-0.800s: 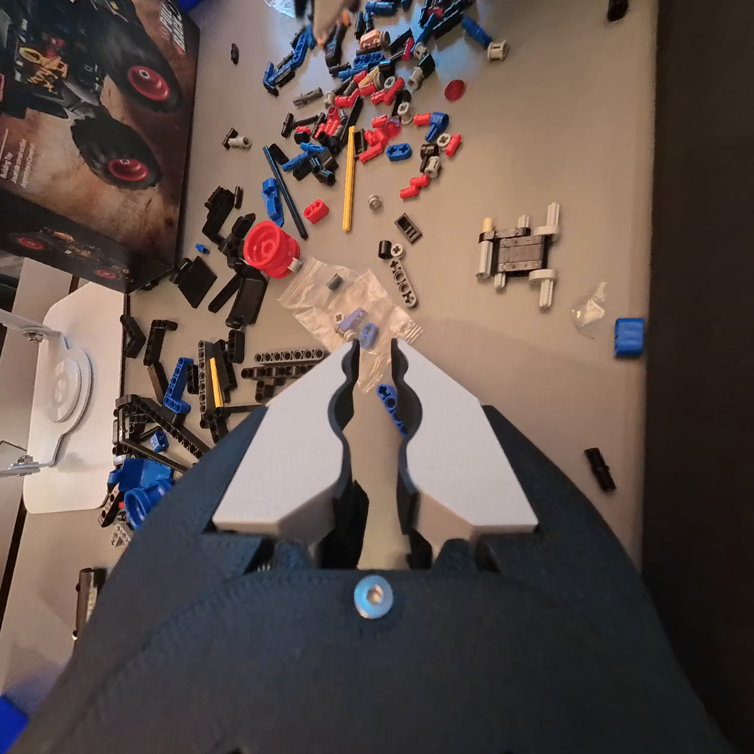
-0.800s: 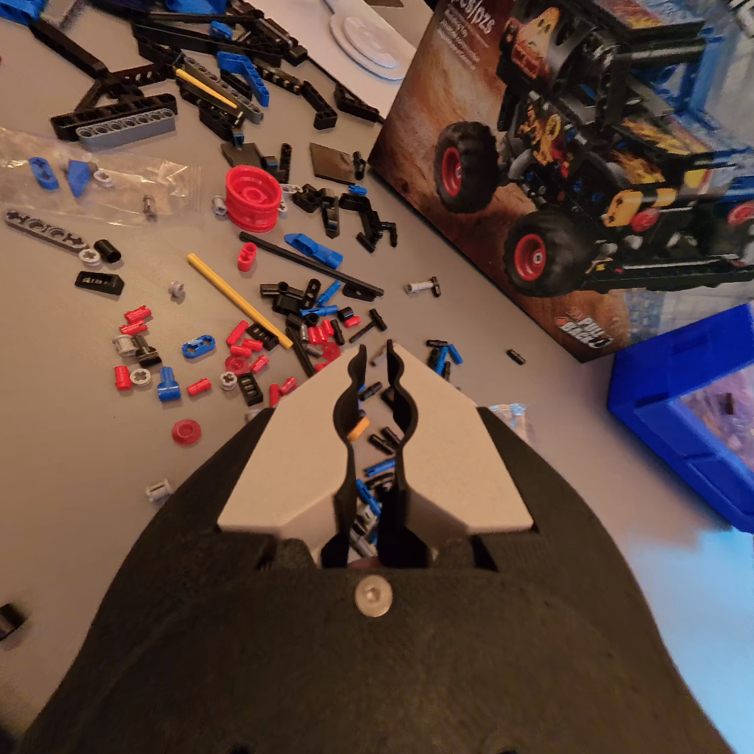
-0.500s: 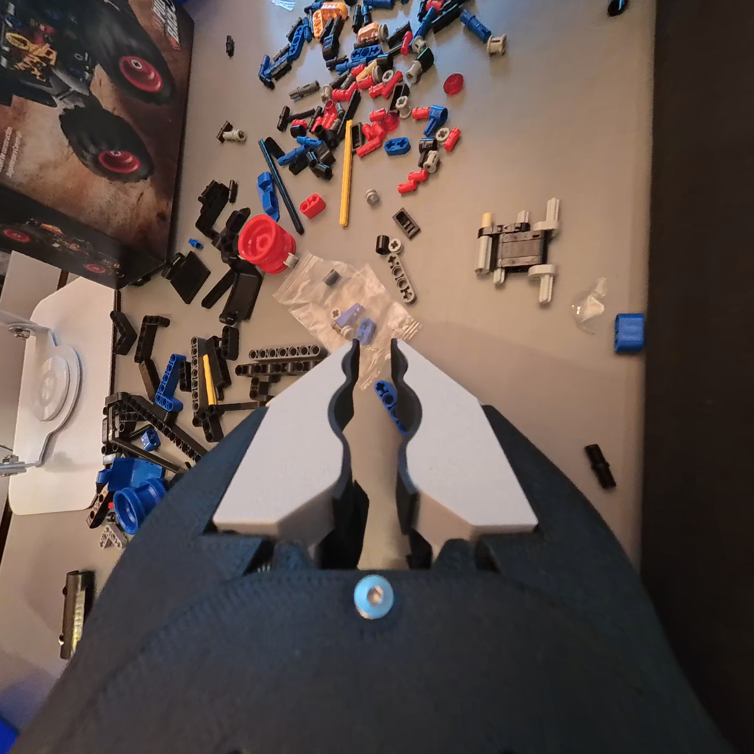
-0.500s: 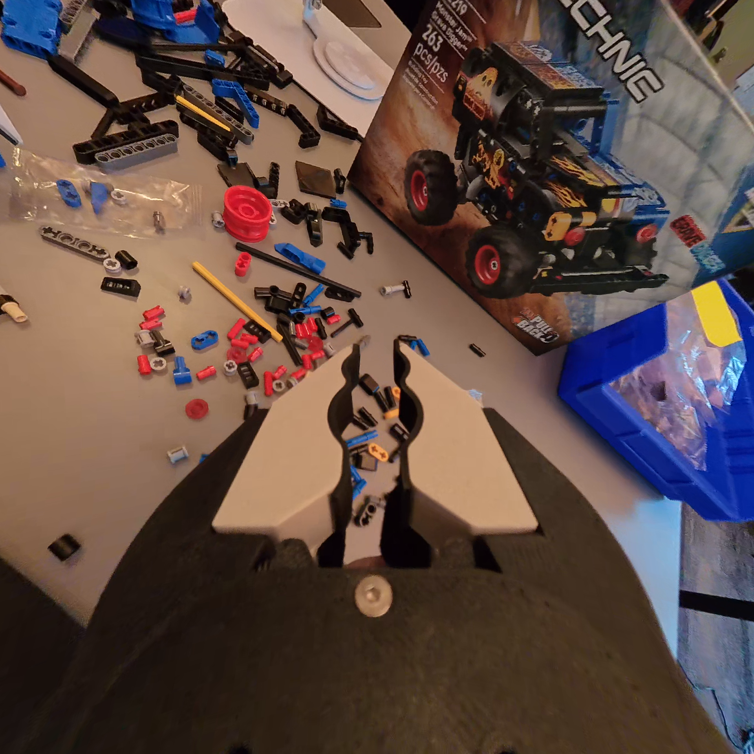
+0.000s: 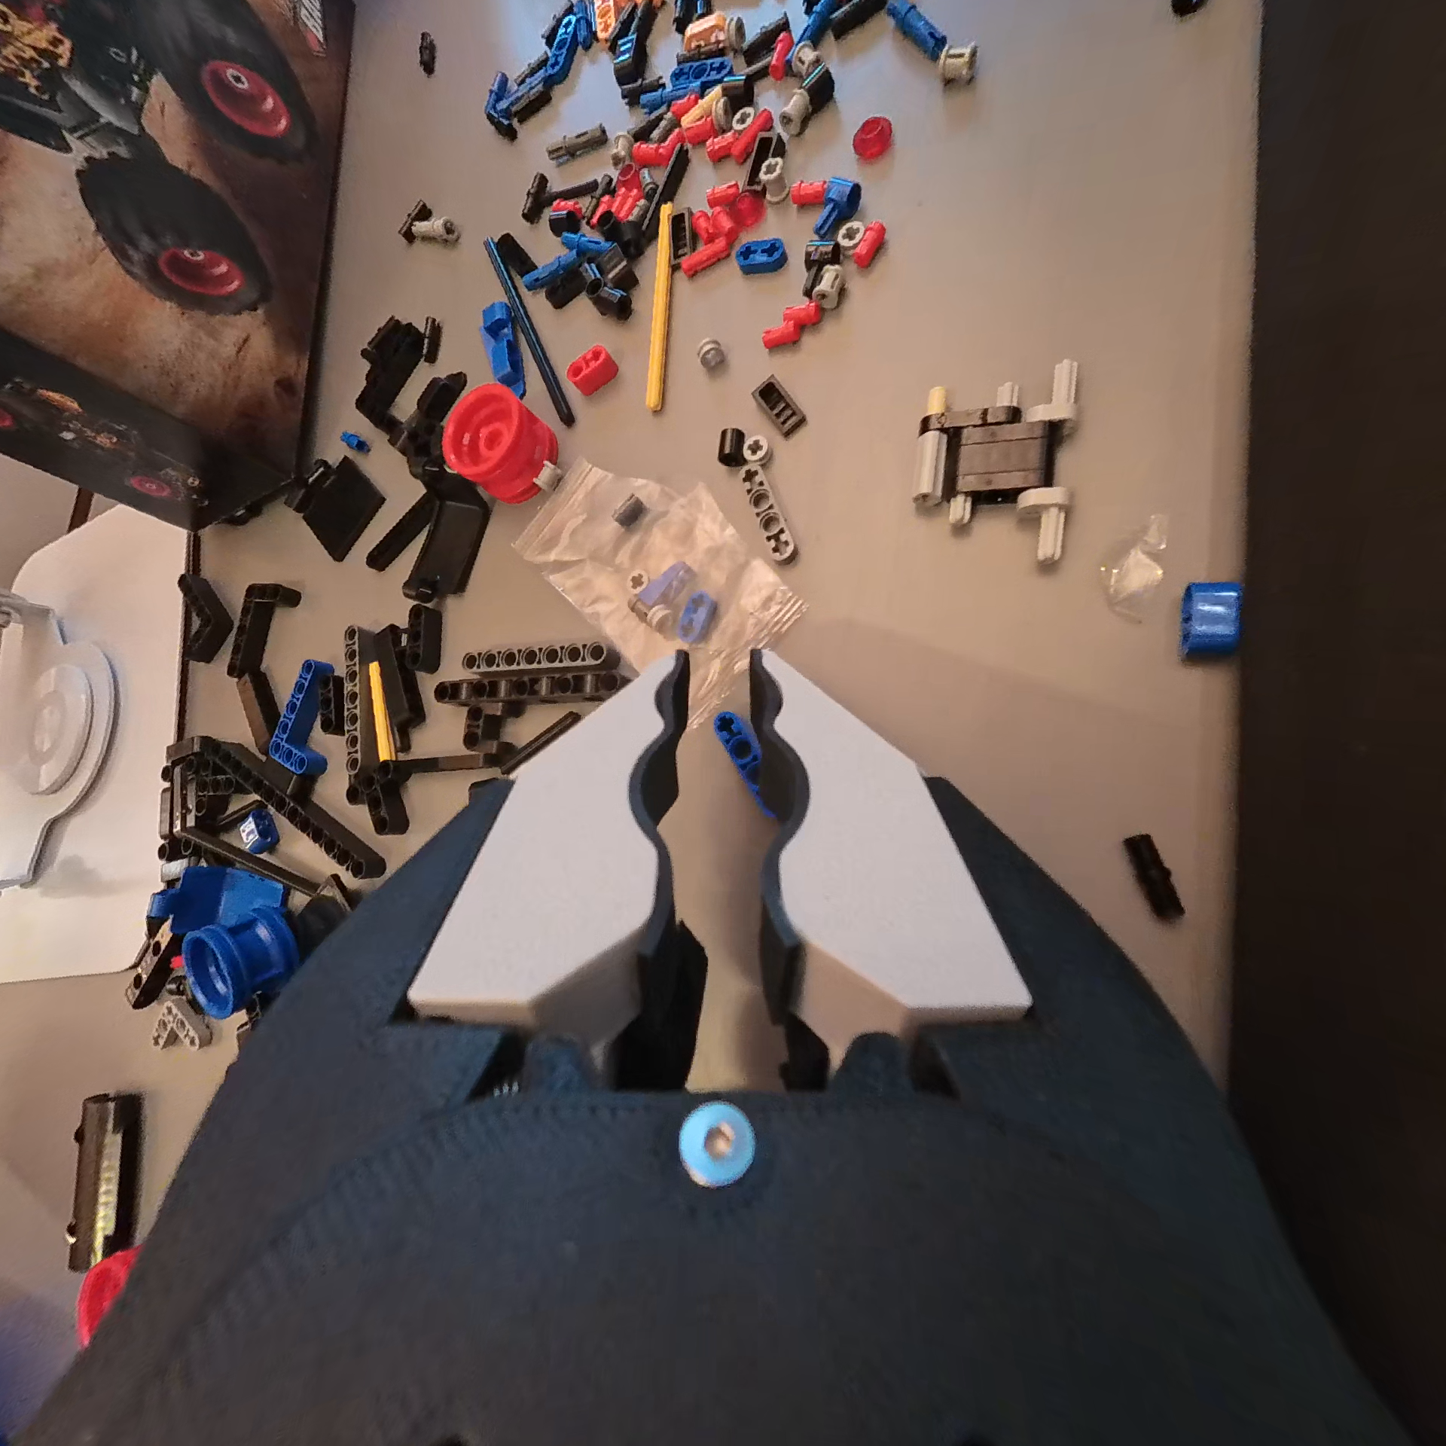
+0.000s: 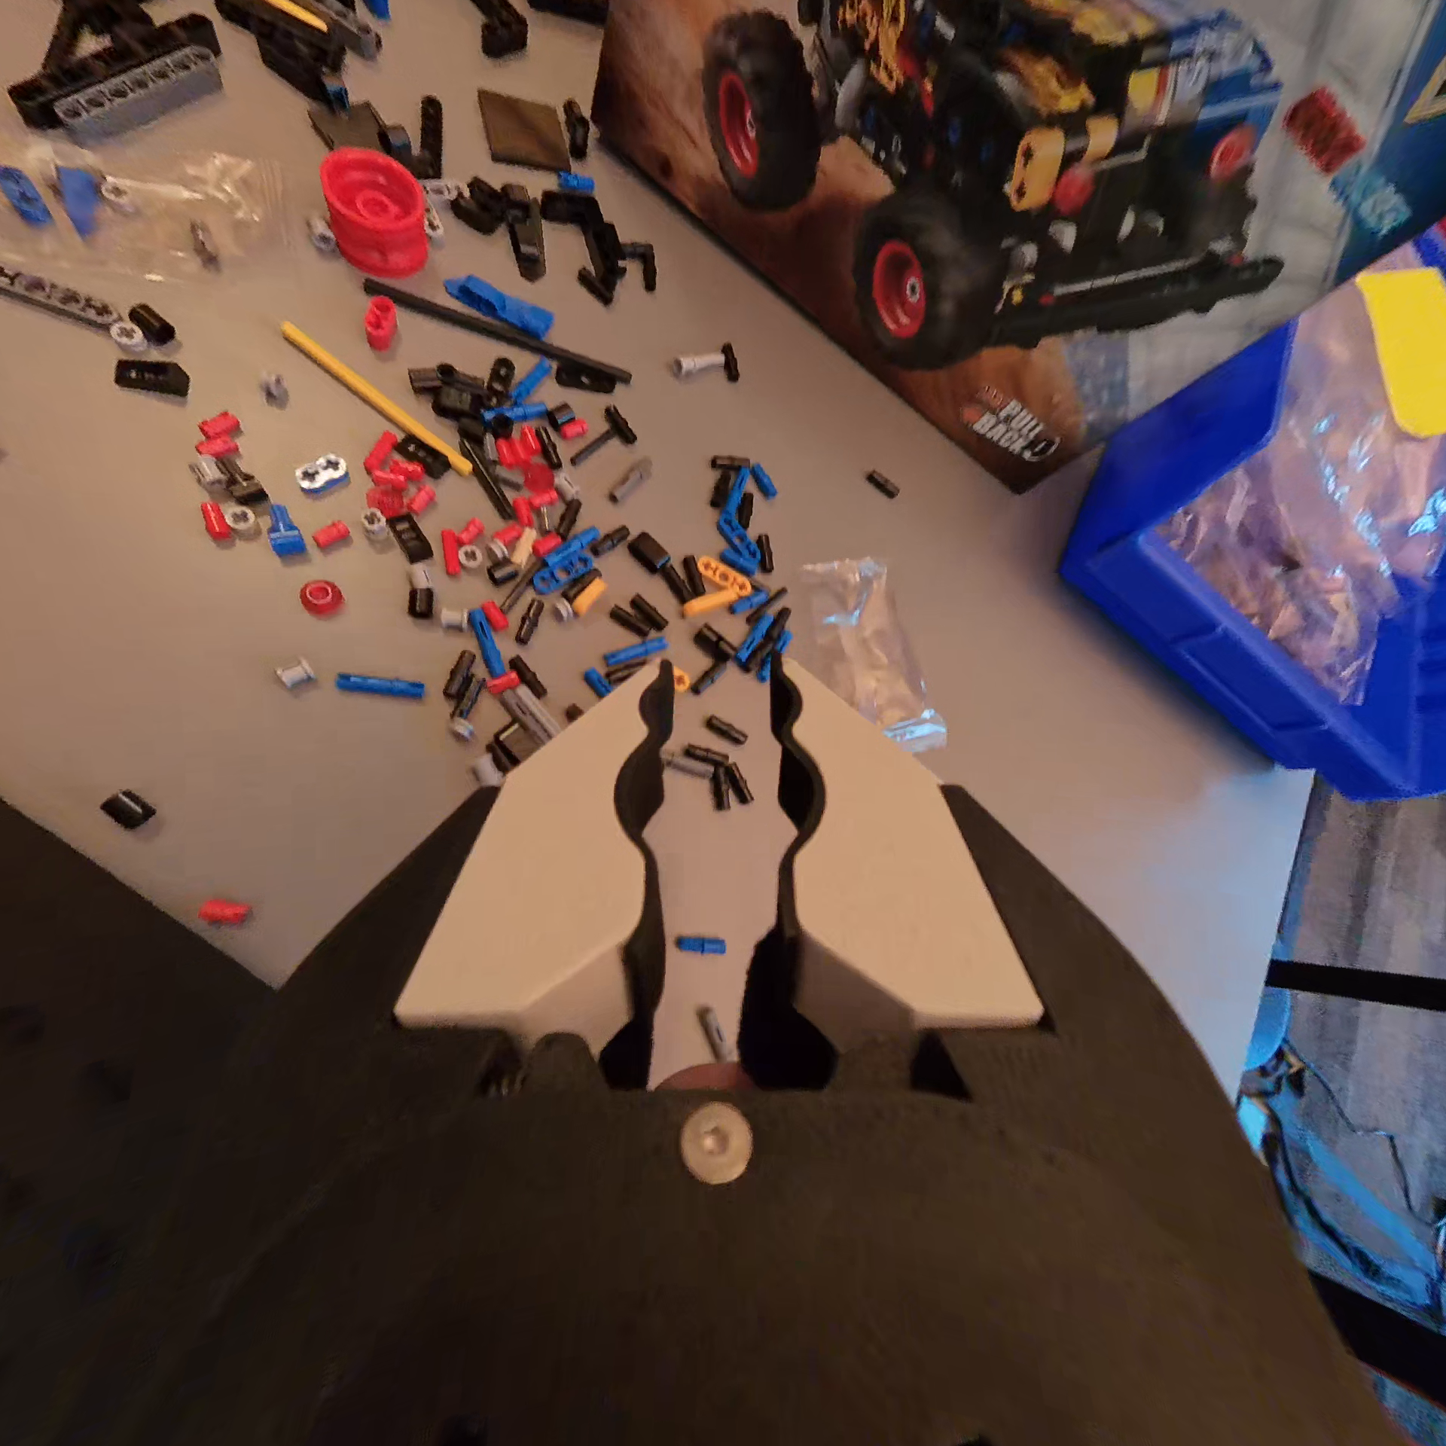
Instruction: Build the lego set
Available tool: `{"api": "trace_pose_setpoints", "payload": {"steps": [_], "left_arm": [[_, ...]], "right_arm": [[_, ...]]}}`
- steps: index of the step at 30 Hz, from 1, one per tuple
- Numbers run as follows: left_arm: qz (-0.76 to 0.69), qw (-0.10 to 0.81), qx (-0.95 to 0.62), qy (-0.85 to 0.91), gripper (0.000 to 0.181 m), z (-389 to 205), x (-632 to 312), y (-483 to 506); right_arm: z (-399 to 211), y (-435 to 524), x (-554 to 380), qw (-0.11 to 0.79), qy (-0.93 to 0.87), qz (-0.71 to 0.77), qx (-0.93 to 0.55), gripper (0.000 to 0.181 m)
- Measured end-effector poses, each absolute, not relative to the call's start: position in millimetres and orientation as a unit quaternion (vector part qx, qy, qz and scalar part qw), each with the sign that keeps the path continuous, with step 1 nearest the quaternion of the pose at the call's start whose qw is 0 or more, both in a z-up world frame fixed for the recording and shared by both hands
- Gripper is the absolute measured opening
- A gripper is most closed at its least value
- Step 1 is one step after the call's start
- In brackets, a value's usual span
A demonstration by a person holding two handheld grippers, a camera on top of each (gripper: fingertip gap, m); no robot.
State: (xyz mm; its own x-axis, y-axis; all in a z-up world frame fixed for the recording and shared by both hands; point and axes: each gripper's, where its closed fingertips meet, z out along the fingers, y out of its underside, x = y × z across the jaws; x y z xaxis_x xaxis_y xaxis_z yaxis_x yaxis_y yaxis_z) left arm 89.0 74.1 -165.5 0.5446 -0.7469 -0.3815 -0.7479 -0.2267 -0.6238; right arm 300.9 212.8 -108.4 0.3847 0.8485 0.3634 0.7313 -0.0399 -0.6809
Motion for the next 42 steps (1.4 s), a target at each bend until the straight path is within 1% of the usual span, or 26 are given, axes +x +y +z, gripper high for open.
{"api": "trace_pose_setpoints", "payload": {"steps": [8, 18, 32, 37, 42], "left_arm": [[-0.004, 0.394, -0.787, 0.474, 0.014, -169, 88, 75], [-0.008, 0.389, -0.789, 0.475, 0.014, -172, 88, 74], [-0.011, 0.387, -0.791, 0.473, 0.014, -174, 88, 75], [-0.01, 0.387, -0.792, 0.473, 0.014, -174, 87, 75], [-0.011, 0.387, -0.792, 0.472, 0.014, -174, 87, 75]], "right_arm": [[-134, 217, 319, 0.356, -0.569, 0.056, -0.739, 0.017], [-155, 201, 319, 0.282, -0.619, 0.086, -0.728, 0.017], [-148, 210, 281, 0.301, -0.638, 0.125, -0.698, 0.018], [-148, 212, 255, 0.306, -0.651, 0.144, -0.68, 0.018], [-148, 203, 213, 0.299, -0.658, 0.196, -0.663, 0.015]]}}
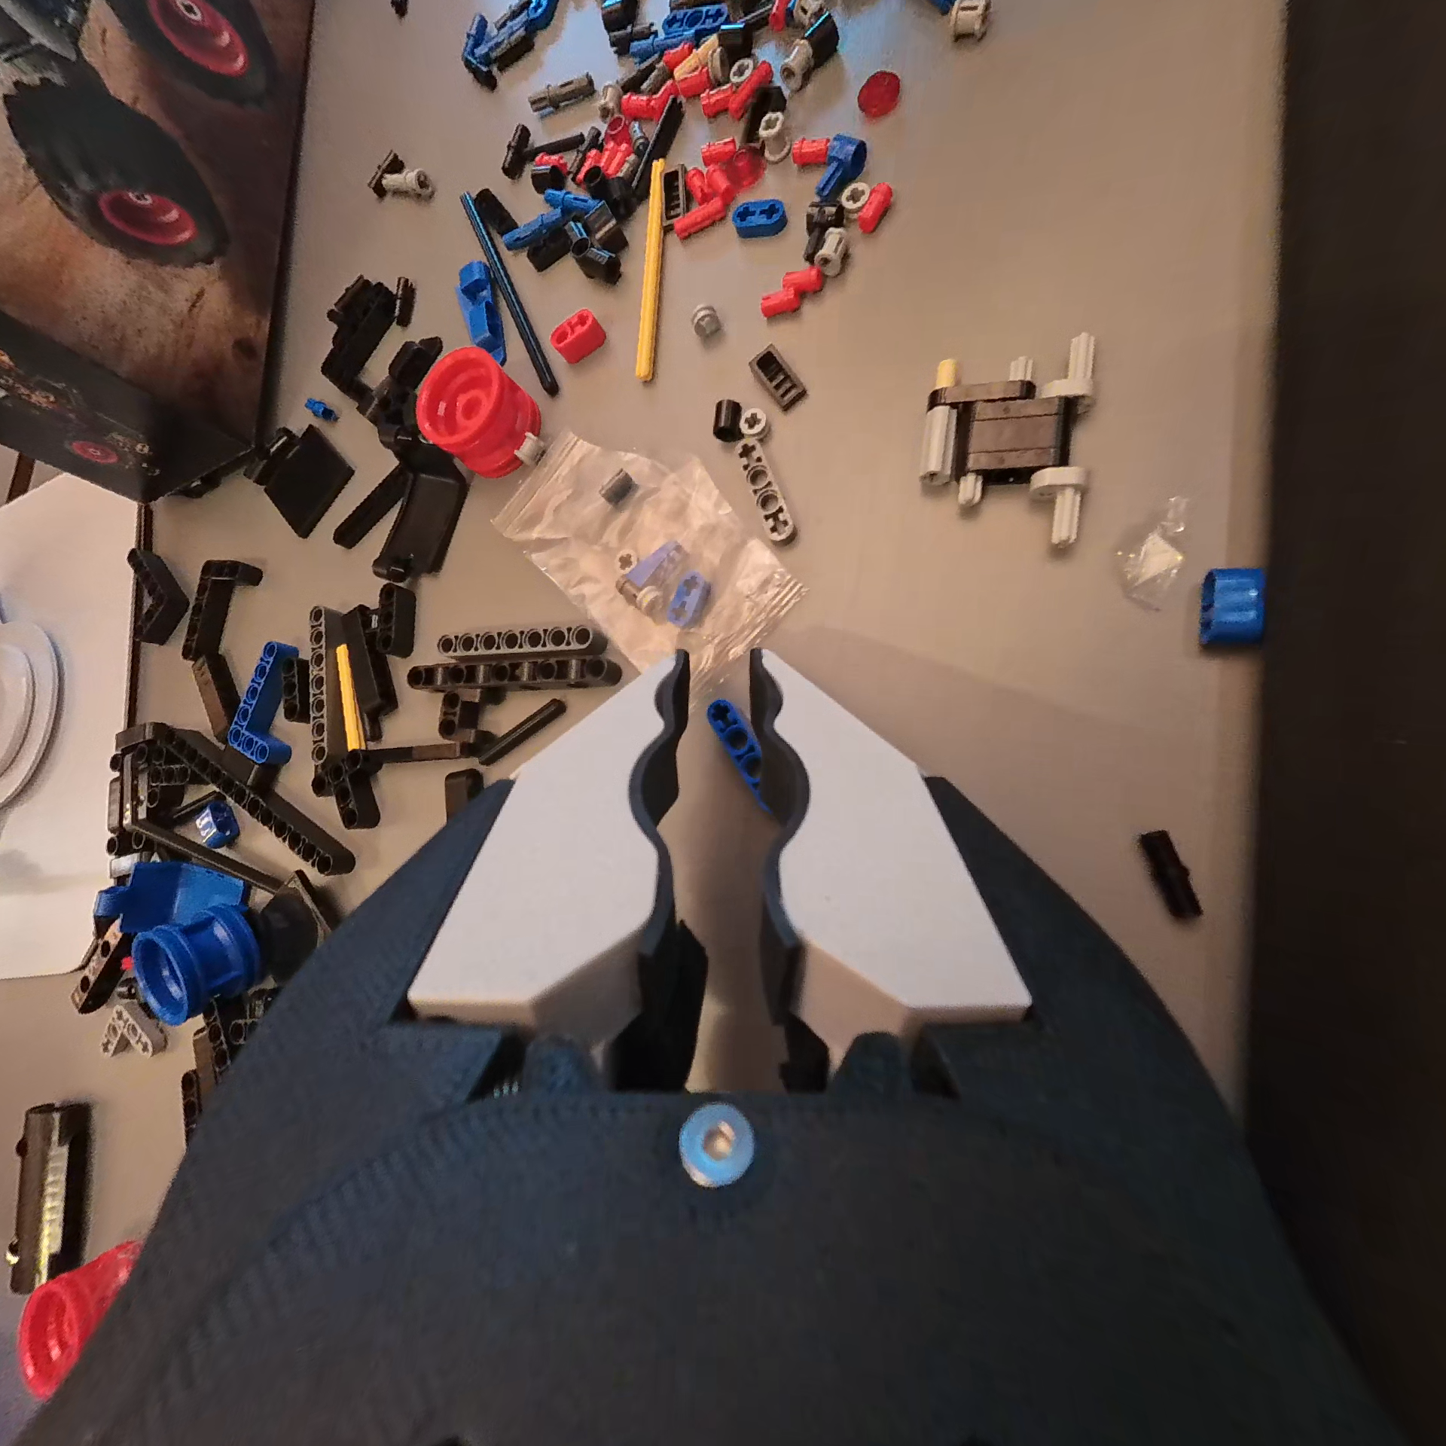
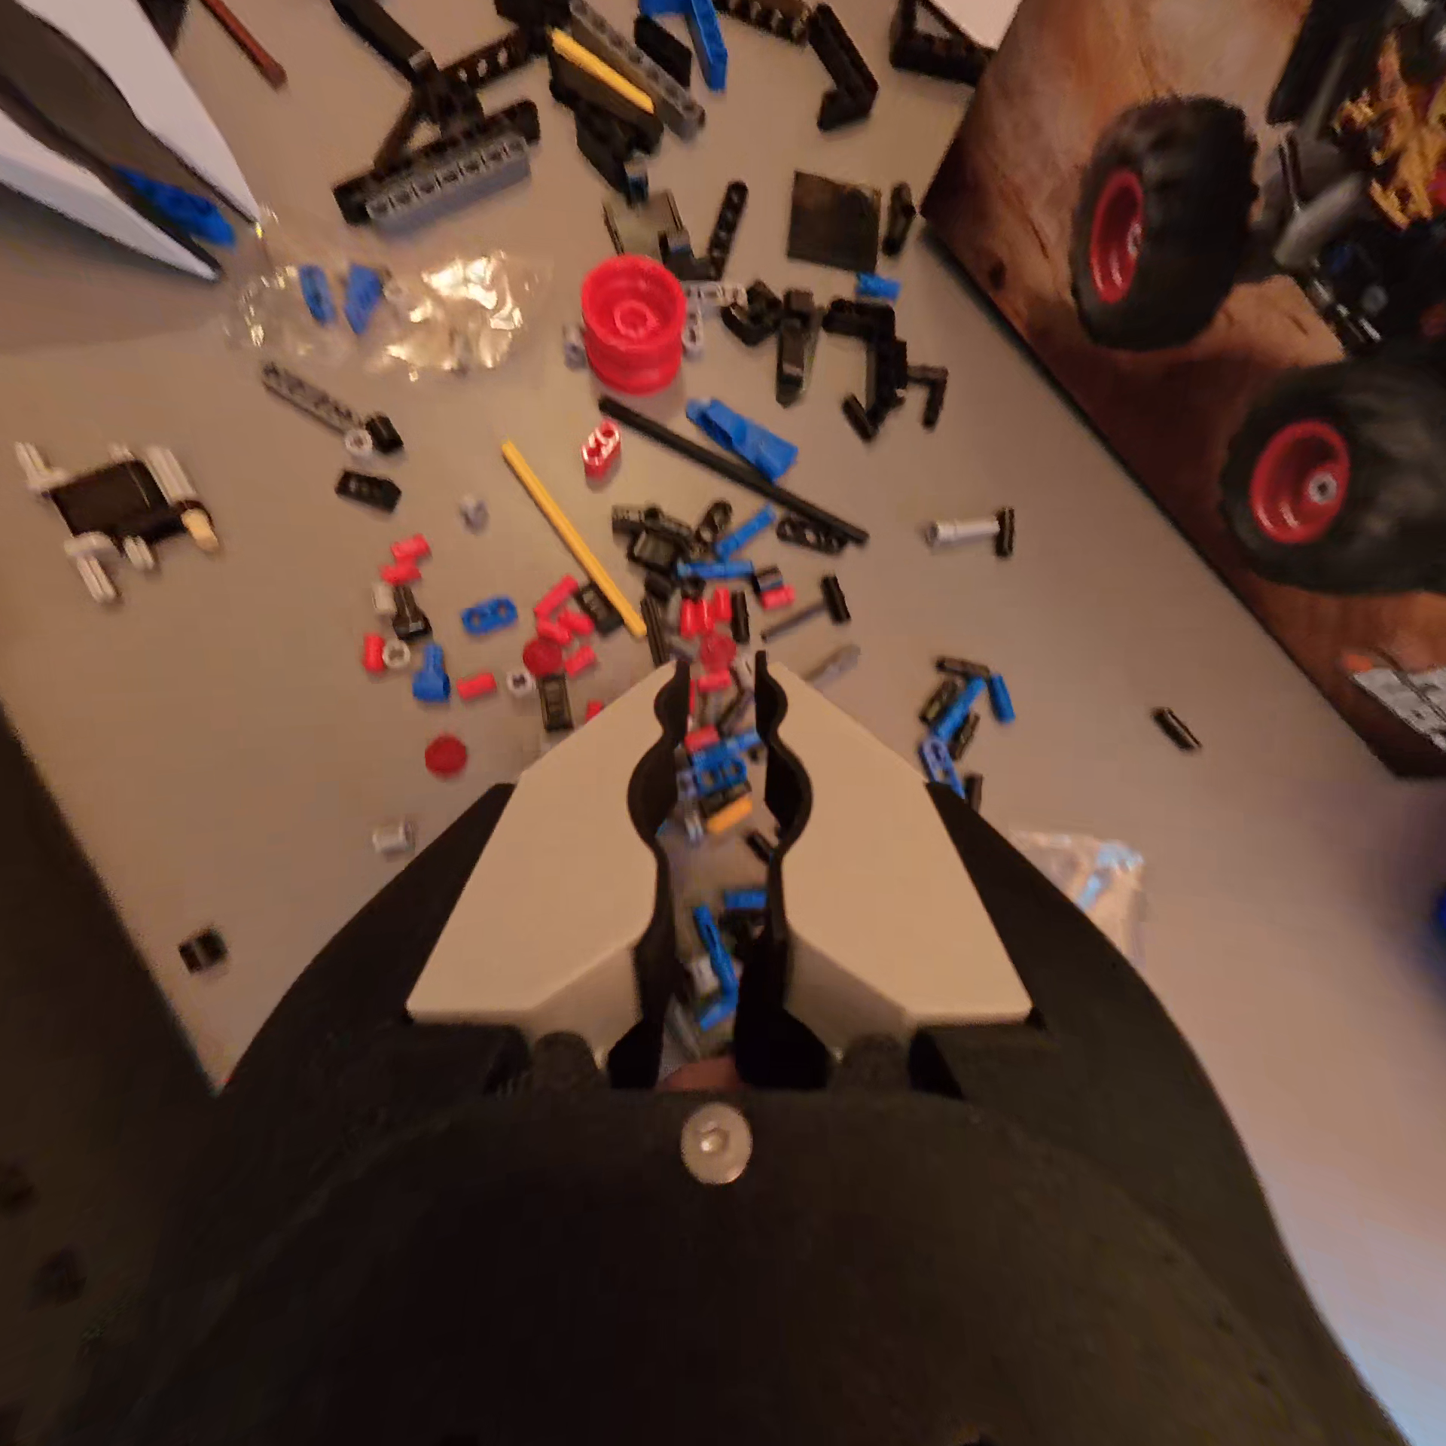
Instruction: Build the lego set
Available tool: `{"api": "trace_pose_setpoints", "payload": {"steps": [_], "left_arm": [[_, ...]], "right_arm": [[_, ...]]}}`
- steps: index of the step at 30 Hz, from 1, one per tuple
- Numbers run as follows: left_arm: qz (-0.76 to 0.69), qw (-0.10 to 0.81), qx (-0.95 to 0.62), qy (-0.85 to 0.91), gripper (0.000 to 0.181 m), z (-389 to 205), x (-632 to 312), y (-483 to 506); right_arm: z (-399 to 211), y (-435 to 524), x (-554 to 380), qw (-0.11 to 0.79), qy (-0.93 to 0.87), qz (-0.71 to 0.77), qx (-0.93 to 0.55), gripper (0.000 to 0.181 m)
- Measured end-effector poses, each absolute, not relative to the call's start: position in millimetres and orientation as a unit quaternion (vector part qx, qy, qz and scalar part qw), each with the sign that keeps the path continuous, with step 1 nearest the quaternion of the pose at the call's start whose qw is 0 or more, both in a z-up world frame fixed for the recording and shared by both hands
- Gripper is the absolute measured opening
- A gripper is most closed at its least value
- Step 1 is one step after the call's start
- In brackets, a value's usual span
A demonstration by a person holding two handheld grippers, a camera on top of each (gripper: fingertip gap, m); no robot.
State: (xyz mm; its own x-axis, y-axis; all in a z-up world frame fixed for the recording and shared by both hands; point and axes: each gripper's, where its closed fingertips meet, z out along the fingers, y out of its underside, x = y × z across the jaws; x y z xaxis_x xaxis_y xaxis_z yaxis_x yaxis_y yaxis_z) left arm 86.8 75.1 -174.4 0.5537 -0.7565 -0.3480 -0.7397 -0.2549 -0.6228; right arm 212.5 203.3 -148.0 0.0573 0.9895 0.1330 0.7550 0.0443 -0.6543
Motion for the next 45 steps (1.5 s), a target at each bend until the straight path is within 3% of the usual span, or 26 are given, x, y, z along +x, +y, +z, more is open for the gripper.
{"api": "trace_pose_setpoints", "payload": {"steps": [9, 15, 25, 35, 45], "left_arm": [[-0.01, 0.39, -0.791, 0.471, 0.013, -172, 86, 75], [-0.011, 0.392, -0.79, 0.472, 0.013, -171, 87, 75], [-0.009, 0.393, -0.789, 0.472, 0.014, -170, 86, 75], [-0.009, 0.393, -0.789, 0.472, 0.014, -170, 86, 75], [-0.012, 0.396, -0.788, 0.471, 0.014, -169, 89, 77]], "right_arm": [[-170, 234, 170, 0.272, -0.687, 0.17, -0.652, 0.015], [-178, 239, 166, 0.23, -0.687, 0.179, -0.665, 0.027], [-180, 234, 161, 0.216, -0.696, 0.188, -0.659, 0.008], [-179, 232, 167, 0.215, -0.697, 0.195, -0.655, 0.006], [-151, 211, 167, 0.277, -0.707, 0.201, -0.619, 0.006]]}}
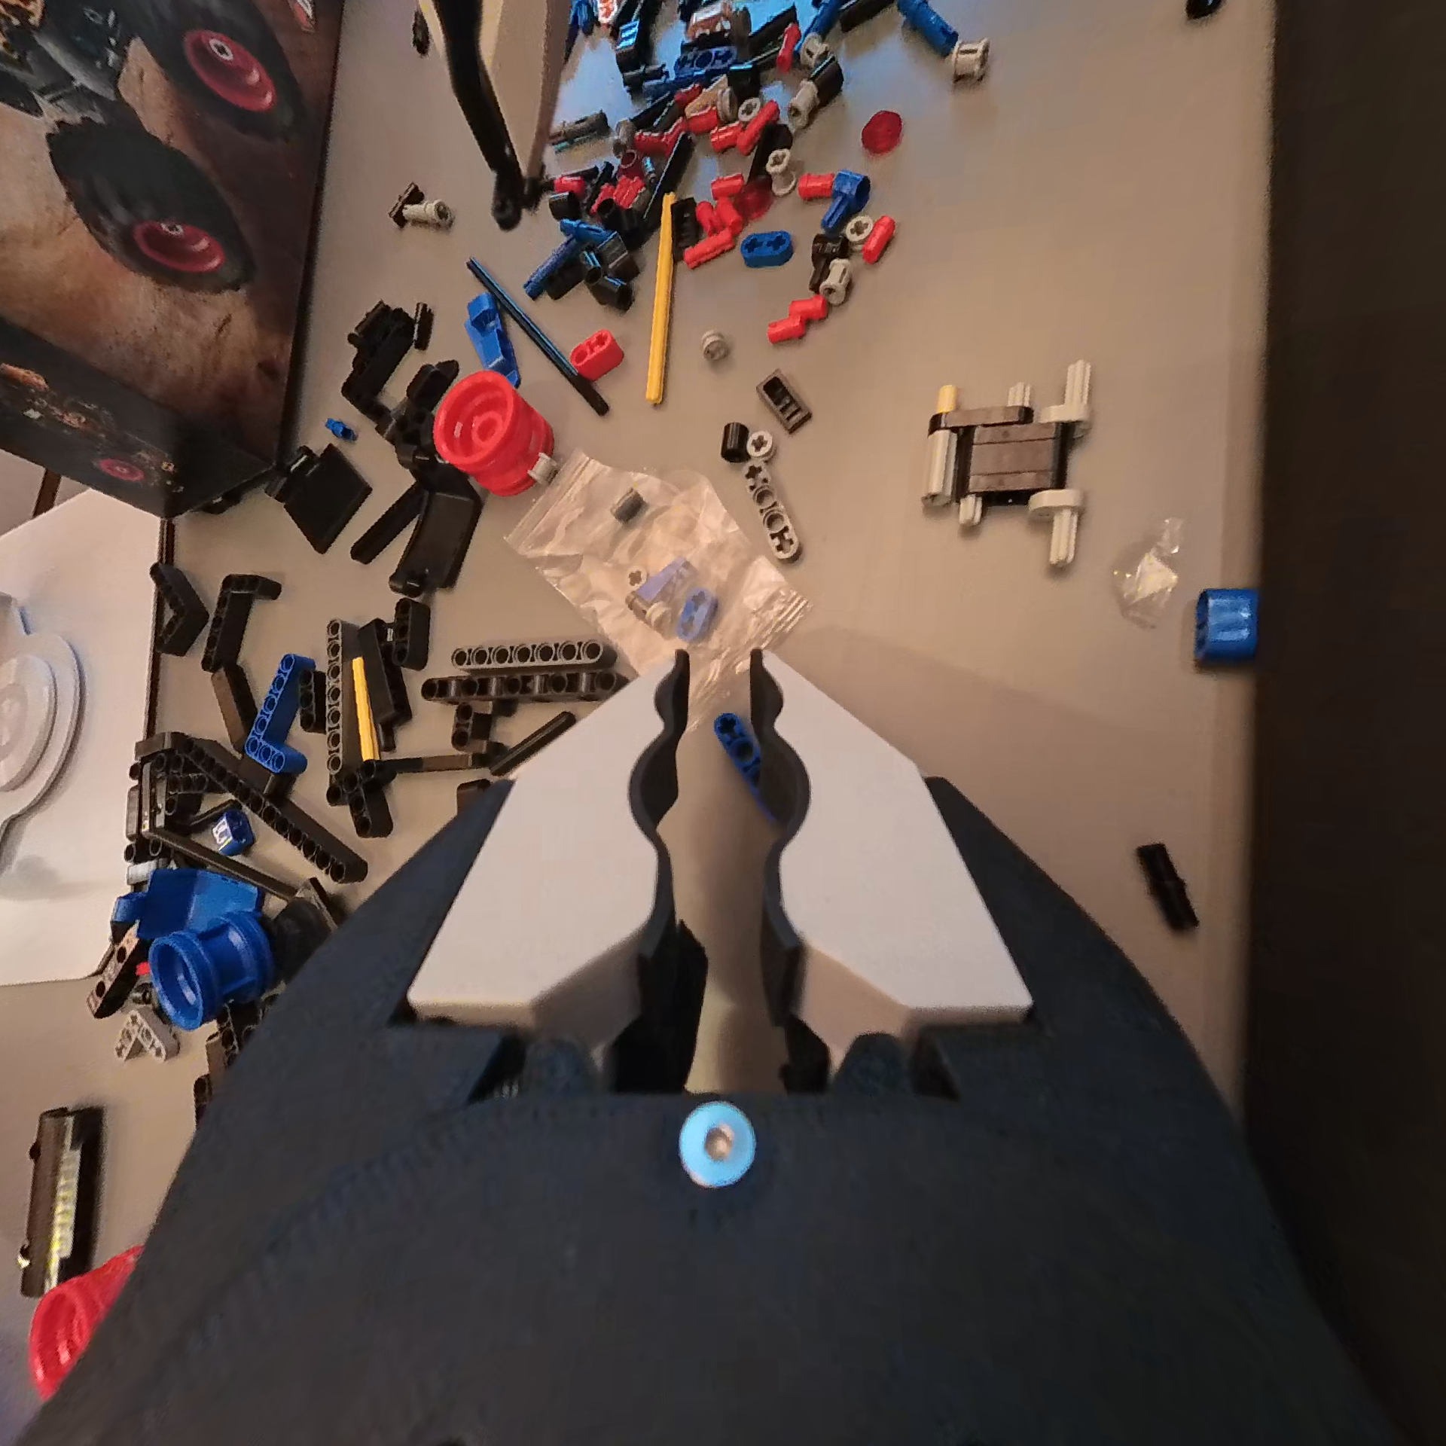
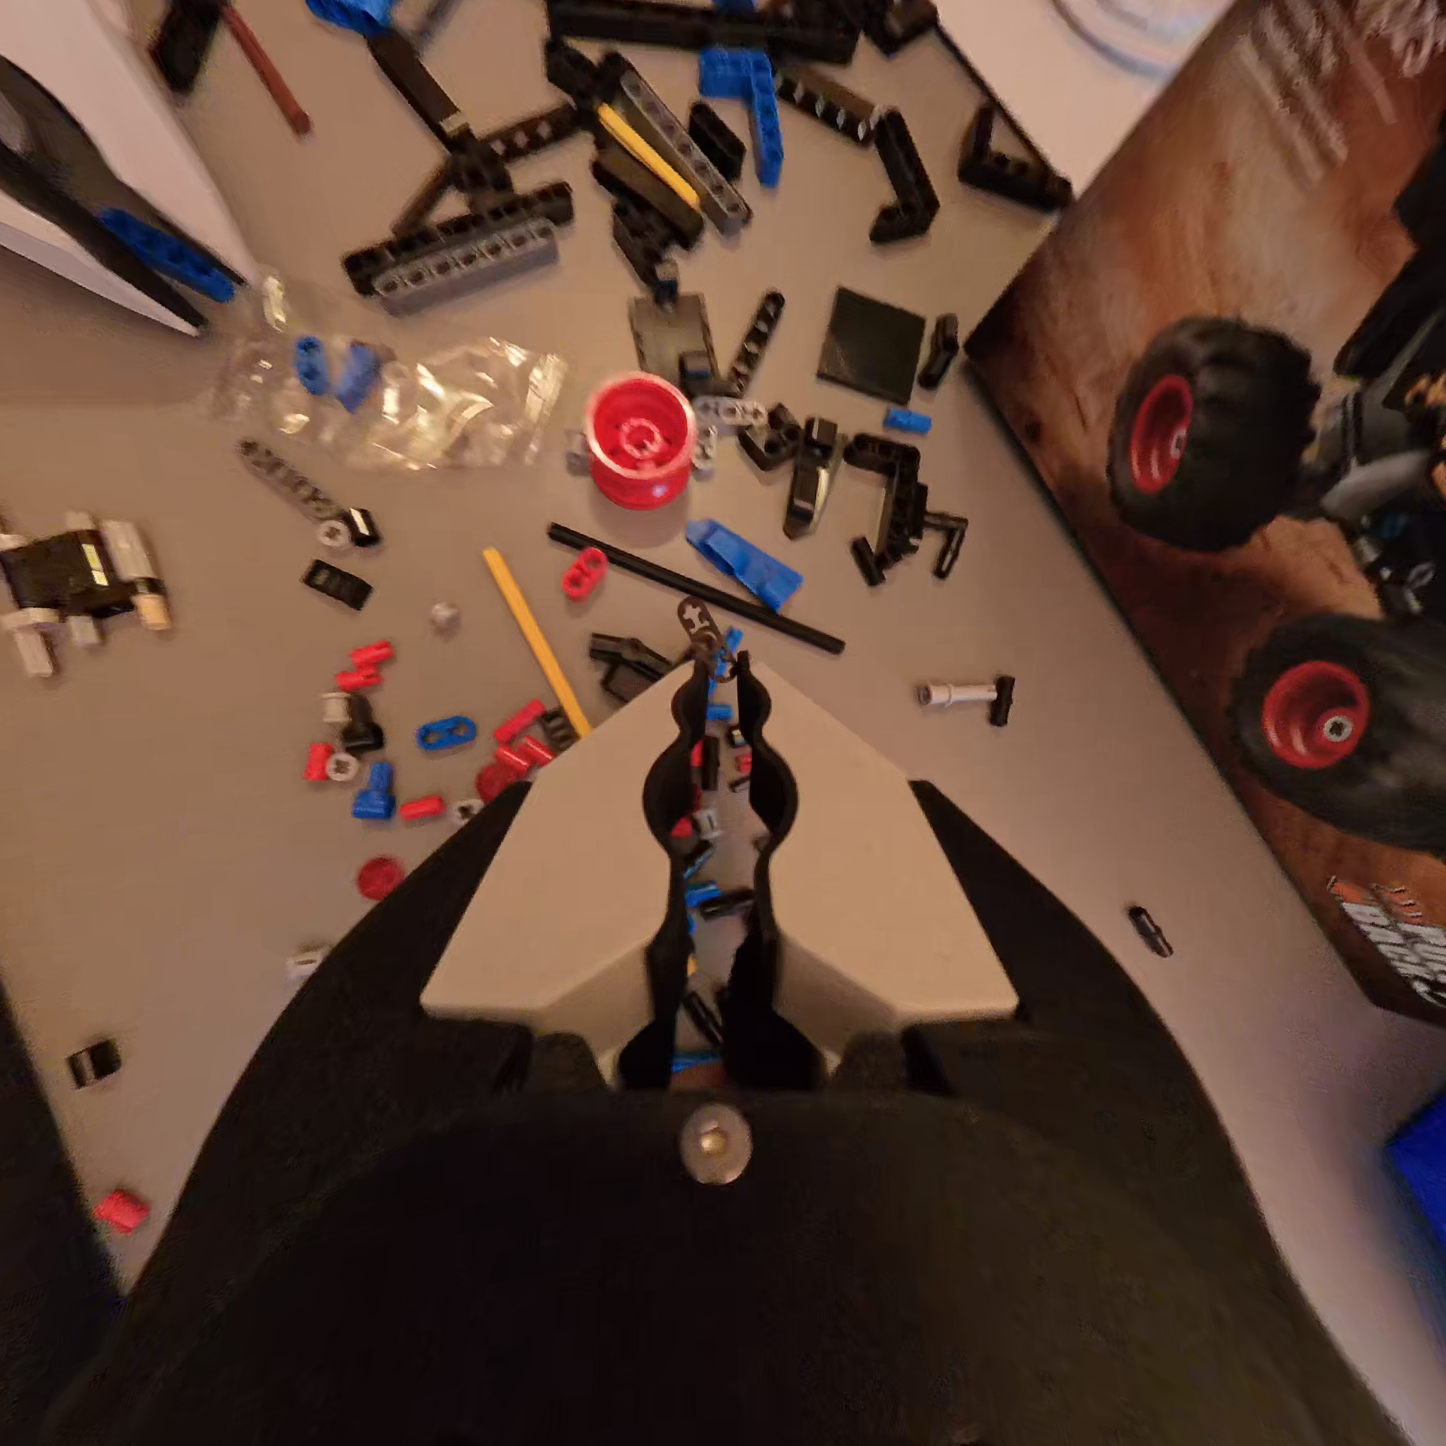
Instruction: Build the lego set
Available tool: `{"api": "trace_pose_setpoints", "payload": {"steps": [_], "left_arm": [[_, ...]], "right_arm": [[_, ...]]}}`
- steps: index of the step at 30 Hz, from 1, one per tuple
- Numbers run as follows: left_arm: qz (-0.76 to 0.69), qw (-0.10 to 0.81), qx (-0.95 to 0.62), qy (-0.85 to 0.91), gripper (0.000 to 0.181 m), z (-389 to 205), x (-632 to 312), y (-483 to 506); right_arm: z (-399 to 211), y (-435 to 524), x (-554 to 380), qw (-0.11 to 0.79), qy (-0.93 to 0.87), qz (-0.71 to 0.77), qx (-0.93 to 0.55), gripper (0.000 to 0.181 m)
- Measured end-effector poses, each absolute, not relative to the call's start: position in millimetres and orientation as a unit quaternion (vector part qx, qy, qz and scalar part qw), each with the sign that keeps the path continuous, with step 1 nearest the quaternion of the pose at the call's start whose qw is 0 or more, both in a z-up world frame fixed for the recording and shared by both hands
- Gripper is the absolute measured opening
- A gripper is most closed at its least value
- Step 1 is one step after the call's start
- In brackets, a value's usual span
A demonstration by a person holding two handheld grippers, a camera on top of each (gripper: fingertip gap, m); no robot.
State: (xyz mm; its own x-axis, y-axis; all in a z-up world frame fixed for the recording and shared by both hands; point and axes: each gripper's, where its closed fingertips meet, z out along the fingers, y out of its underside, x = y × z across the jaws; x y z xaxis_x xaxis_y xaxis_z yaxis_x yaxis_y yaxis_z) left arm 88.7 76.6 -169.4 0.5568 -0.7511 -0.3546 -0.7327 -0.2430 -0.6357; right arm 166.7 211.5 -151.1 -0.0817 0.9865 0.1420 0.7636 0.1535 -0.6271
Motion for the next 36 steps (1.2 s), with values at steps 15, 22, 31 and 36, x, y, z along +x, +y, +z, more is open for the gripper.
{"api": "trace_pose_setpoints", "payload": {"steps": [15, 22, 31, 36], "left_arm": [[-0.042, 0.458, -0.773, 0.436, 0.017, -141, 95, 83], [-0.07, 0.484, -0.765, 0.42, 0.021, -126, 97, 82], [-0.112, 0.493, -0.761, 0.407, 0.027, -121, 107, 80], [-0.128, 0.491, -0.757, 0.412, 0.029, -119, 114, 77]], "right_arm": [[-121, 110, 124, 0.289, -0.805, 0.187, -0.484, 0.006], [-129, 88, 117, 0.265, -0.833, 0.18, -0.45, 0.006], [-128, 82, 111, 0.304, -0.841, 0.137, -0.426, 0.006], [-130, 81, 114, 0.314, -0.841, 0.123, -0.422, 0.006]]}}
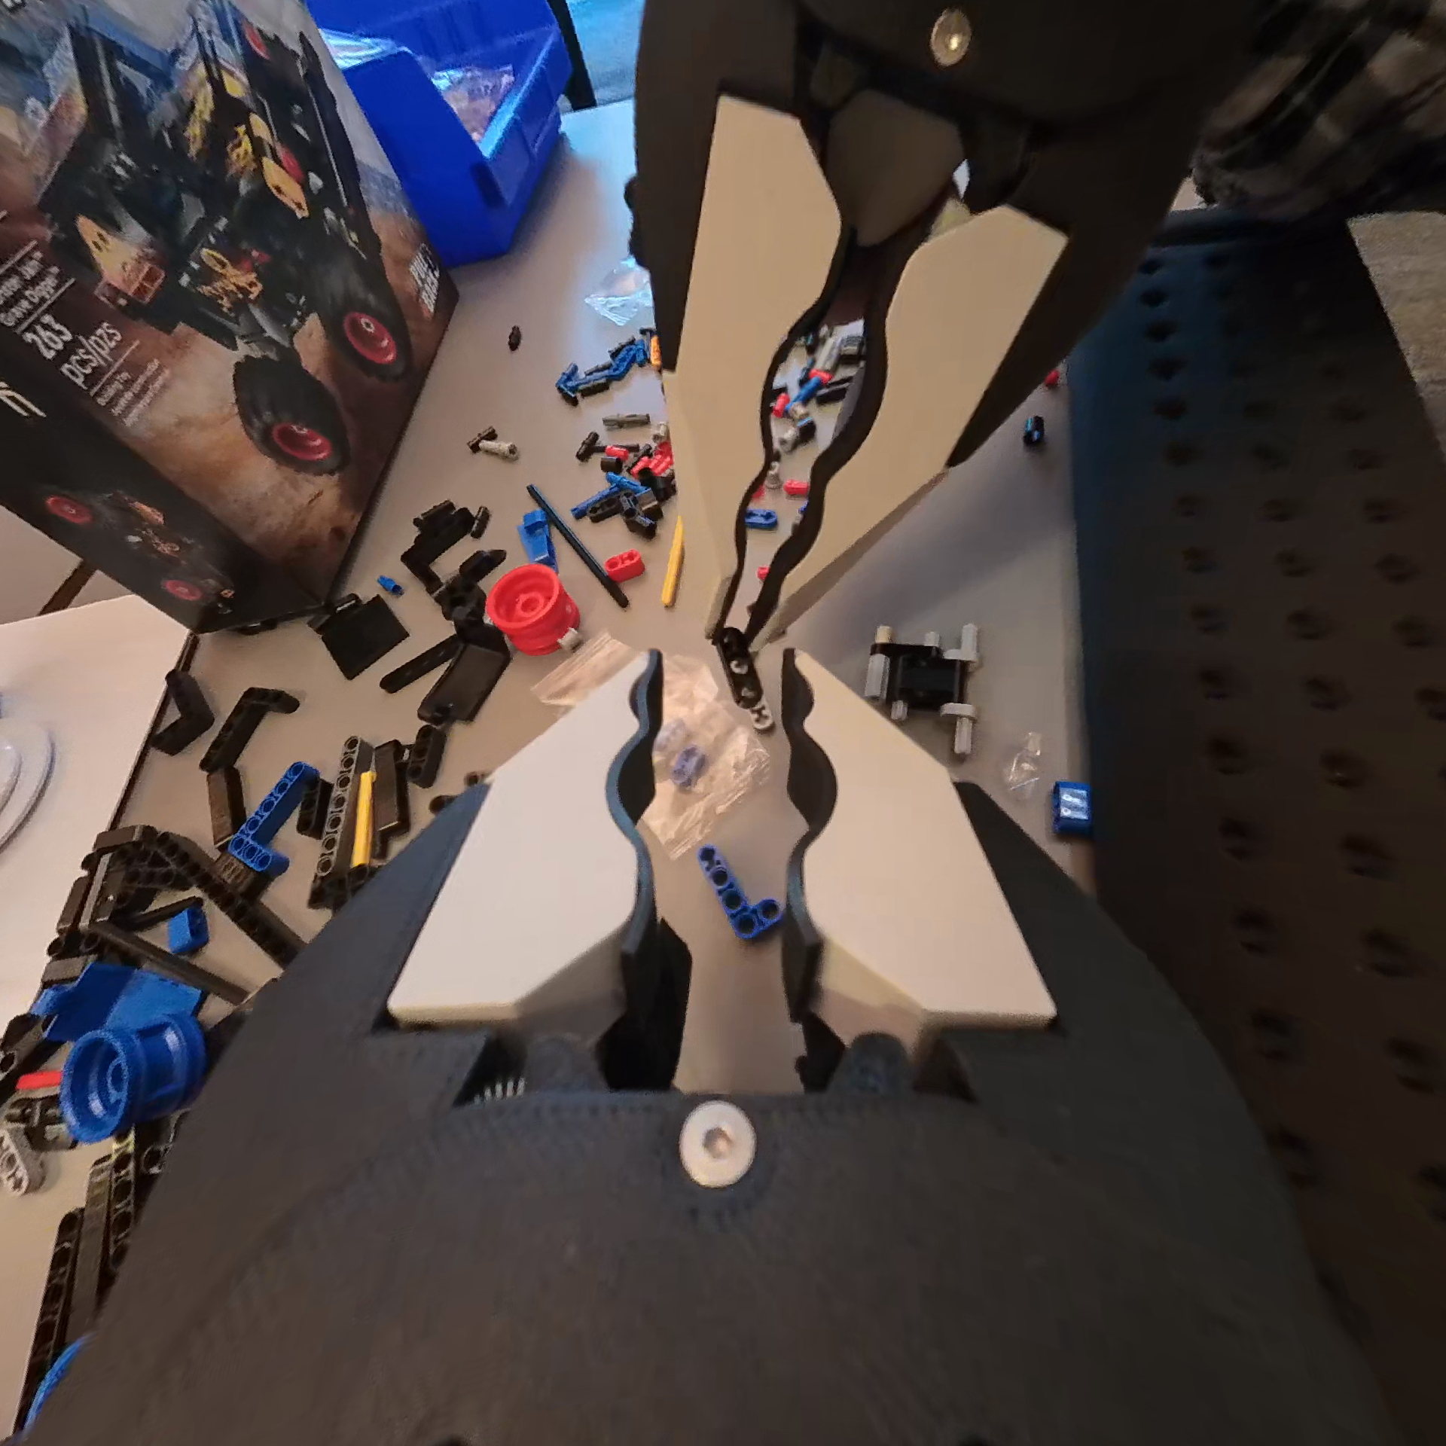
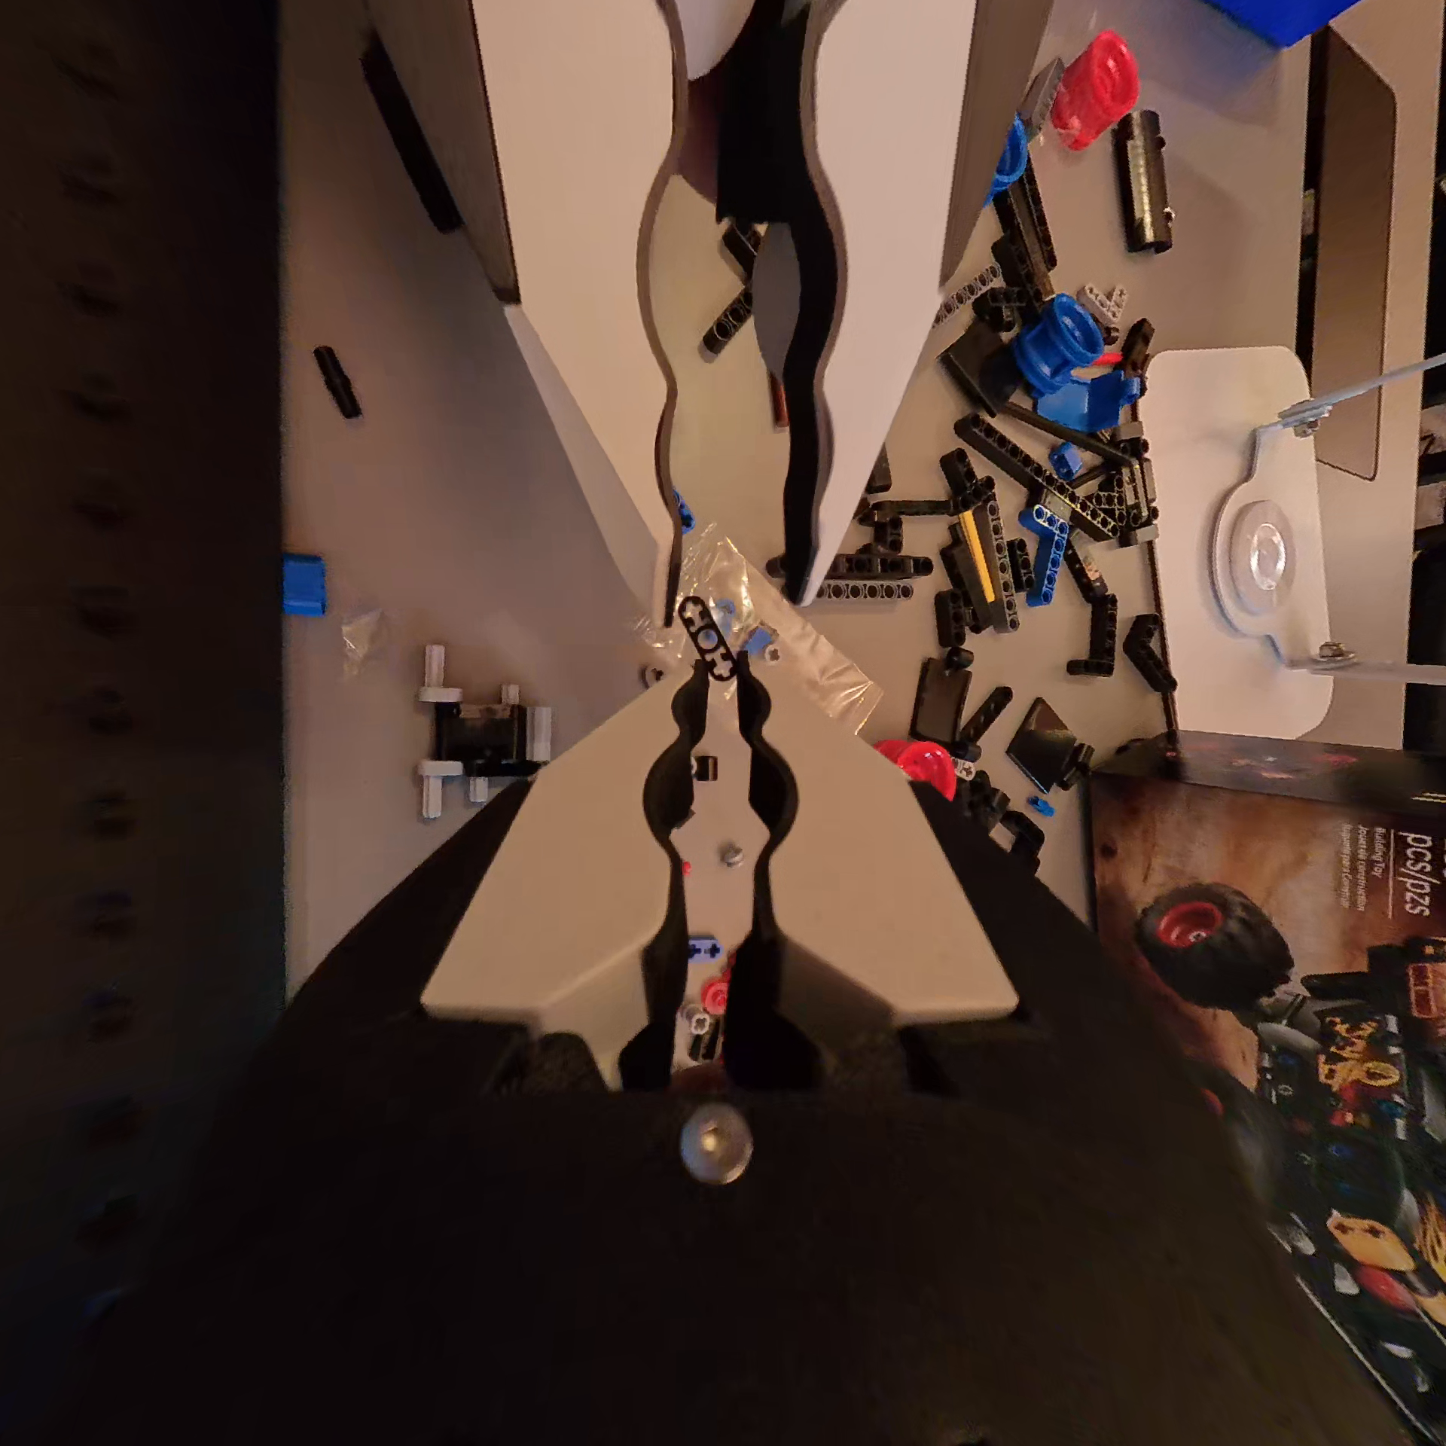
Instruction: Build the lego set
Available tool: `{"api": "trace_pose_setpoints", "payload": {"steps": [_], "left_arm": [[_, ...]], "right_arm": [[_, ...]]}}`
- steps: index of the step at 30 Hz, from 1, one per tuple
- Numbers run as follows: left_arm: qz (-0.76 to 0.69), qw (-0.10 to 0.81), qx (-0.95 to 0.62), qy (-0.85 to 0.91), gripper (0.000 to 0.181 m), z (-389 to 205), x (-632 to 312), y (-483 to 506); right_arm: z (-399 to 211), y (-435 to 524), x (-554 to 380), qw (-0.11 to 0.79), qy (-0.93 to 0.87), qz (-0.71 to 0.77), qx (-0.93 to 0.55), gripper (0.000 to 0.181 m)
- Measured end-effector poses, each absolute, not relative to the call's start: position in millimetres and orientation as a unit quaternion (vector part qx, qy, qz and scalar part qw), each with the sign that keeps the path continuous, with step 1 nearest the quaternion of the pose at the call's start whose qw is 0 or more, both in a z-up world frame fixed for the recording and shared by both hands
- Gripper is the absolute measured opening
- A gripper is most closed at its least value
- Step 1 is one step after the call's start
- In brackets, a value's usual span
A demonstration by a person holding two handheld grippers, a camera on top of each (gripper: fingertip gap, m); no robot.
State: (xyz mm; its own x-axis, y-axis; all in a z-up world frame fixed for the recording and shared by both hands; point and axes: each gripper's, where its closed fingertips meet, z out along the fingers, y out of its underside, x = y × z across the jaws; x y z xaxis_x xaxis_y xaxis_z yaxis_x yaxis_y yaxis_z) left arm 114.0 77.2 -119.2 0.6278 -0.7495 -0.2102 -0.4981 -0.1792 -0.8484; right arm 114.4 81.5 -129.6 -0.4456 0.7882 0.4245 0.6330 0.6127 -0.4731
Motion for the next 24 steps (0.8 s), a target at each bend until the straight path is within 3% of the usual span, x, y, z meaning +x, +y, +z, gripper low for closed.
{"api": "trace_pose_setpoints", "payload": {"steps": [7, 16, 18, 24], "left_arm": [[-0.097, 0.454, -0.778, 0.423, 0.007, -140, 113, 80], [-0.126, 0.442, -0.786, 0.414, 0.009, -143, 116, 77], [-0.12, 0.442, -0.785, 0.417, 0.017, -143, 116, 77], [-0.118, 0.392, -0.792, 0.452, 0.019, -156, 109, 62]], "right_arm": [[-129, 82, 114, 0.318, -0.847, 0.102, -0.414, 0.006], [-132, 82, 115, 0.297, -0.847, 0.136, -0.42, 0.006], [-136, 83, 120, 0.274, -0.855, 0.134, -0.42, 0.005], [-153, 72, 130, 0.171, -0.891, 0.143, -0.396, 0.005]]}}
